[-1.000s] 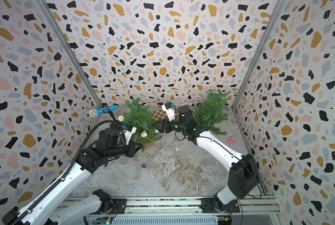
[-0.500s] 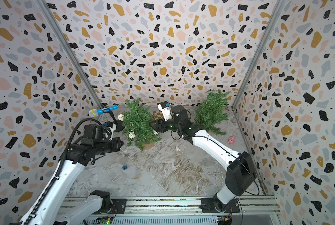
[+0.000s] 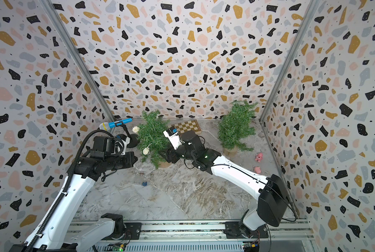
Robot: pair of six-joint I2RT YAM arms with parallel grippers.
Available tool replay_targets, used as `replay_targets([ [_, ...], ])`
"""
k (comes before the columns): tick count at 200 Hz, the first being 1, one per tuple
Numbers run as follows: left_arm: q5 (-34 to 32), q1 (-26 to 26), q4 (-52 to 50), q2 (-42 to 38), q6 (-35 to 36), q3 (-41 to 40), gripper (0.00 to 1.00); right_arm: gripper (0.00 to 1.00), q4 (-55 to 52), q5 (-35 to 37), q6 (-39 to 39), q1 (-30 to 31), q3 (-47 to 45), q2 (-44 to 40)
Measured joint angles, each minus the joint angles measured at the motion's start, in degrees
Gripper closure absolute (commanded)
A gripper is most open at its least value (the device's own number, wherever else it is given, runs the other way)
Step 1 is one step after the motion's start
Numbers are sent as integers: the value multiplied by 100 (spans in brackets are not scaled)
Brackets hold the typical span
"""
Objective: Wrap string light around the christmas tree
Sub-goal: Wrap the light string around the Christmas tree.
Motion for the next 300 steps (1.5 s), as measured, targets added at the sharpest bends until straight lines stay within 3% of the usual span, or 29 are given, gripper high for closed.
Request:
replay_targets([
  [37, 260, 31, -17, 28, -61, 0, 100, 33, 892, 173, -109, 918, -778, -127],
  [60, 323, 31, -31, 50, -94, 0, 100, 31, 1340, 247, -37, 1414, -1036, 236],
  [113, 376, 39, -31, 205, -317, 17, 99, 30, 2671, 514, 424, 1506, -1036, 1585],
  [143, 516, 42, -31, 282, -468, 17, 99, 32, 3141, 752, 664, 1512, -1005, 1939],
  [183, 739, 42, -35, 286, -601, 17, 98, 49, 3442, 922, 866, 1515, -446, 2321],
  [201, 833, 42, -35, 286, -627, 24, 96, 70, 3560, 903, 942, 1517, -306, 2422],
  [212, 887, 42, -35, 286, -629, 28, 89, 83, 3624, 887, 1043, 1517, -264, 2474],
  [224, 944, 42, -44, 286, -645, 31, 69, 93, 3705, 863, 1154, 1515, -260, 2518],
  [235, 905, 61, -188, 302, -573, 96, 54, 97, 3744, 846, 1235, 1493, -260, 2553],
  [249, 610, 164, -503, 315, -470, 295, 41, 98, 3807, 822, 1379, 1460, -258, 2573],
  [278, -225, 566, -804, -4, -295, 485, 35, 100, 3877, 763, 1679, 1392, -258, 2573],
  [300, -369, 931, -778, -409, -385, 210, 32, 100, 3965, 758, 1952, 1353, -258, 2573],
])
